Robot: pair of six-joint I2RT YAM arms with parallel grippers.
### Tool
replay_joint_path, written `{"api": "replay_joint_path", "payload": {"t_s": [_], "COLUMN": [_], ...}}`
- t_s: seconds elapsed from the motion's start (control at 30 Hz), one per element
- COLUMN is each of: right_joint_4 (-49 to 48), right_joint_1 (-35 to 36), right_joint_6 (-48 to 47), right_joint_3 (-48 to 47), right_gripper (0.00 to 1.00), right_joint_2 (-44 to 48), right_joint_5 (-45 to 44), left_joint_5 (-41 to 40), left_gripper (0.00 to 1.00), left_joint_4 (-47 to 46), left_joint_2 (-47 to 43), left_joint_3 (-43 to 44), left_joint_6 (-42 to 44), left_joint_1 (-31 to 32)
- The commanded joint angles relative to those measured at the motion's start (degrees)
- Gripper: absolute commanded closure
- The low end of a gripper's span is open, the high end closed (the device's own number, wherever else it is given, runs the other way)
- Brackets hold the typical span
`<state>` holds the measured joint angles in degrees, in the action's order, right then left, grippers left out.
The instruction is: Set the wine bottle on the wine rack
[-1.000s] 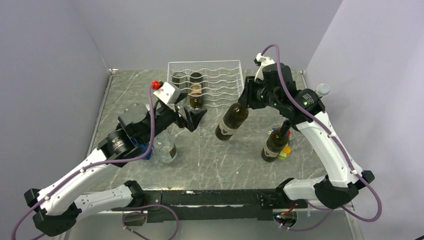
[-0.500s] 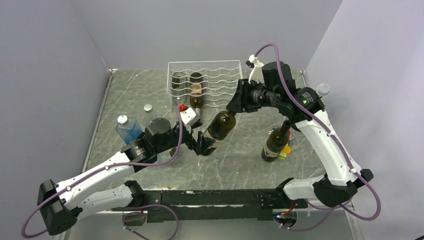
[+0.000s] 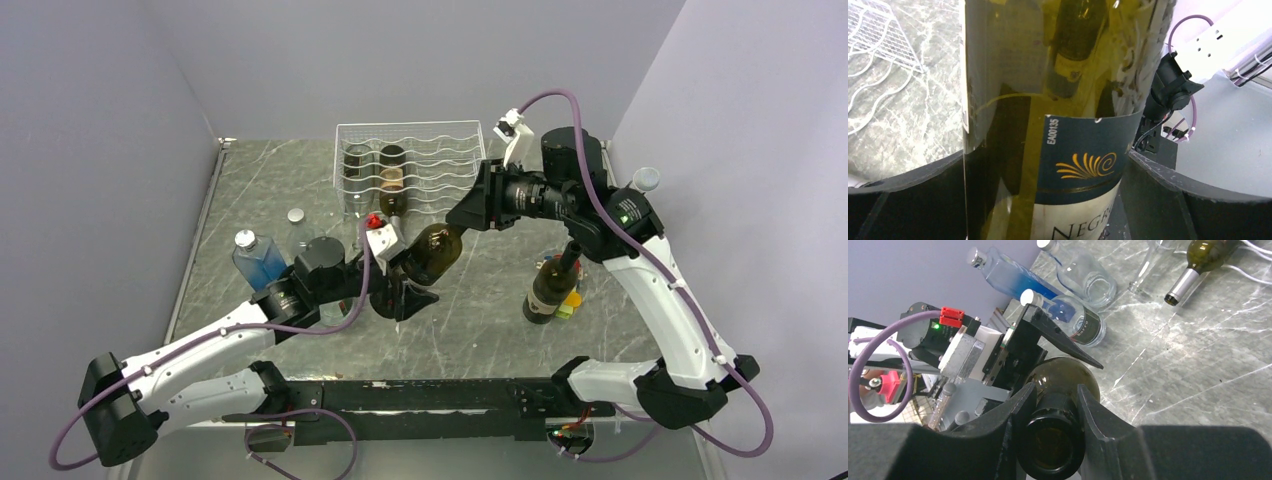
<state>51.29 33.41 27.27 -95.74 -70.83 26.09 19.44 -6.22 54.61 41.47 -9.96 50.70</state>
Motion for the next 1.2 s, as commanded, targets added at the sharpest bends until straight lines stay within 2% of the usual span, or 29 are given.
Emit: {"api": "replay_joint_path", "payload": {"t_s": [0.0,0.1,0.17,0.2,0.27,0.3,0.33,0.4,0.43,0.53,0.57,0.6,0.63,0.77,0.87,0.97,1.1,1.17], "right_joint_4": [-11.9,-13.2,-13.4,-13.2,-13.1,-13.1,-12.9,-12.7,-12.1,-8.8,-7.4,-5.9,-4.6,1.5,1.5,0.1,4.6,6.7], "right_joint_1": [-0.2,-0.2,-0.2,-0.2,-0.3,-0.2,-0.2,-0.2,-0.2,-0.2,-0.2,-0.2,-0.2,-0.3,-0.2,-0.2,-0.2,-0.2], "right_joint_6": [4.3,4.8,4.9,4.9,4.9,4.9,4.9,4.6,4.3,2.9,2.6,2.4,2.3,2.9,2.5,0.9,-0.7,-1.9], "right_joint_3": [0.0,1.3,1.8,2.1,2.5,2.7,2.9,3.5,3.5,2.6,2.3,2.0,1.6,-1.9,-2.3,-2.2,-5.0,-6.1], "right_gripper": [1.0,1.0,1.0,1.0,1.0,1.0,1.0,1.0,0.91,0.37,0.23,0.13,0.08,0.02,0.0,0.0,0.01,0.01], "right_joint_2": [3.8,4.5,4.7,4.8,4.9,5.0,5.0,5.5,5.6,5.4,5.3,5.3,5.4,5.2,7.5,9.4,7.9,7.0], "right_joint_5": [4.8,5.5,5.6,5.6,5.9,5.8,5.5,4.7,3.8,0.1,-1.7,-3.4,-5.2,-13.3,-17.9,-18.9,-18.9,-16.0], "left_joint_5": [4.7,6.7,6.7,6.7,6.4,5.9,4.7,3.3,2.7,-0.1,-1.0,-2.9,-4.1,-14.2,-19.1,-19.3,-20.6,-21.1], "left_gripper": [0.01,0.02,0.13,0.22,0.48,0.77,0.96,0.99,0.99,0.99,0.99,0.99,0.99,0.99,0.99,1.0,0.99,0.99], "left_joint_4": [-1.7,0.2,1.8,2.4,3.2,3.4,3.5,3.7,3.7,3.3,3.2,3.3,2.9,1.7,3.9,7.8,4.8,3.1], "left_joint_2": [0.8,2.0,2.8,3.2,3.7,3.8,3.9,3.9,3.7,2.6,2.1,1.4,0.8,0.5,4.5,7.5,7.0,6.6], "left_joint_3": [1.5,2.5,3.7,4.2,5.0,5.4,5.9,6.4,6.6,6.9,6.9,7.0,6.8,9.2,12.6,15.3,13.3,12.1], "left_joint_6": [0.8,2.3,3.1,3.0,3.2,3.3,3.1,2.9,3.5,5.3,6.8,8.4,11.4,30.1,40.5,48.0,54.9,58.4], "left_joint_1": [0.1,0.1,0.1,0.1,0.2,0.1,0.1,0.1,0.2,0.1,0.2,0.2,0.5,8.4,10.8,11.7,12.3,12.3]}}
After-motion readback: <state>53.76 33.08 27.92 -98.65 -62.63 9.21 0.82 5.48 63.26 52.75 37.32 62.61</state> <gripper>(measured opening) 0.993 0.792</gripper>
